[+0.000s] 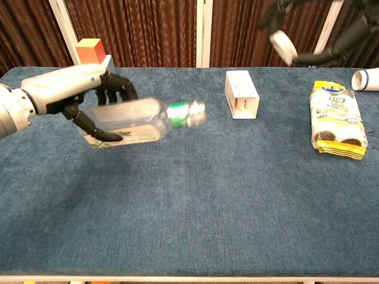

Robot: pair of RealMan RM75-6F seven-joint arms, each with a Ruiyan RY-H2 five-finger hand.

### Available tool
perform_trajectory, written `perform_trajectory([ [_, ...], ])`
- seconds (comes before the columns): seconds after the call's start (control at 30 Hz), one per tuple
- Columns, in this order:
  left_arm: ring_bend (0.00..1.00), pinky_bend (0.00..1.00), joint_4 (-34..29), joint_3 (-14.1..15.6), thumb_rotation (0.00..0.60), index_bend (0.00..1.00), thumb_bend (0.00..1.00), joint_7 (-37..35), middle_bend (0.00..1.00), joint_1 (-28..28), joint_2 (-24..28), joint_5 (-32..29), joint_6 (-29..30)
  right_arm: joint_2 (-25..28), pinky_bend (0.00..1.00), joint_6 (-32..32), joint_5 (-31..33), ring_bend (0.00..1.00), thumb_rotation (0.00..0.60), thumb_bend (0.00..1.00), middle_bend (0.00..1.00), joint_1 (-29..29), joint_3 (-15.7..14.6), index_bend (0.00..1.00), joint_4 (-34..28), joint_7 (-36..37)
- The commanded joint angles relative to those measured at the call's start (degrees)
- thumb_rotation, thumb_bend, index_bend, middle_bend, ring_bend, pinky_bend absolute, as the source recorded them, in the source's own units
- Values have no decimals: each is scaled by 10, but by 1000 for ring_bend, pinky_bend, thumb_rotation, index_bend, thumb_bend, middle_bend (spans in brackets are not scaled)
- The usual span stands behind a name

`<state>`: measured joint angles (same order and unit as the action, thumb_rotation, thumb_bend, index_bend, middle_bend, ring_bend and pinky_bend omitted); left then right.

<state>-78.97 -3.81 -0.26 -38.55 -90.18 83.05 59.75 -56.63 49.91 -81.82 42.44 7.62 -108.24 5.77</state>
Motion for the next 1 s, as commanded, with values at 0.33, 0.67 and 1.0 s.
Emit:
perform_trajectory([
  [0.33,136,298,3,-3,600,167,249,176,230,6,-10,-145,-70,-51,0,-80,46,0,600,360,179,24,-35,510,47,-79],
  [0.67,72,226,-94,-8,600,101,228,156,151,42,63,-116,4,-180,0,-94,52,0,600,362,174,48,-50,492,158,-167],
  [1.0,72,225,-147,-7,600,100,221,106,151,100,138,-85,90,-266,0,-91,58,0,600,362,103,46,-67,239,252,-207],
])
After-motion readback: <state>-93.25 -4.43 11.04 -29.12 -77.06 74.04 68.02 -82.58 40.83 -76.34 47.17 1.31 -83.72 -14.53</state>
